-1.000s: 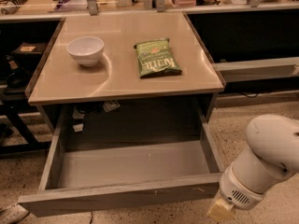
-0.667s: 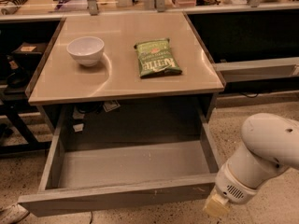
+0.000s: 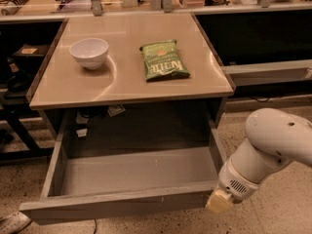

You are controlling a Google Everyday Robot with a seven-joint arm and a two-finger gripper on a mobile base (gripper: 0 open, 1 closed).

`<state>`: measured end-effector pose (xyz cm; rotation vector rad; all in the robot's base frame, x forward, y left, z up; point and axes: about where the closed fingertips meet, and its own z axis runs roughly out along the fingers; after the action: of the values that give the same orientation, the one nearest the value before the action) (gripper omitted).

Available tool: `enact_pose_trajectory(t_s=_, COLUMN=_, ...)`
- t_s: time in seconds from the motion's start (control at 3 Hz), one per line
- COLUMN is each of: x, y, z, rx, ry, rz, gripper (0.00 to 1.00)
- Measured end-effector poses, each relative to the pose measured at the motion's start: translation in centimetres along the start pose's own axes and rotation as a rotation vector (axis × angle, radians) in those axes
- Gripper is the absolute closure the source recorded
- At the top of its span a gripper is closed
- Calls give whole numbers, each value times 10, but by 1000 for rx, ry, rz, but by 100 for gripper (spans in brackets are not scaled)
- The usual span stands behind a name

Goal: Close top drawer

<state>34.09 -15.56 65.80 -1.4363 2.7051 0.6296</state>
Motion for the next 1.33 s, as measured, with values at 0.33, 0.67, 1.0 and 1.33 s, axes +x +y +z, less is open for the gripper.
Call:
enact_pose_trajectory(t_s=0.33, x=-5, y=-5, z=-1, rx=7, ry=-3, rz=-10, gripper=100)
enact_pose_trajectory(t_s=0.67, x=-18, y=-19, z=3, rx=23, ry=-20, rz=-24, gripper=100)
enact_pose_trajectory(t_s=1.0, x=-18, y=-19, z=3, rx=23, ry=-20, rz=-24, gripper=100)
enact_pose_trajectory(t_s=1.33, x=-27, y=-34, z=10, rx=46, ry=-19, rz=-27, gripper=100)
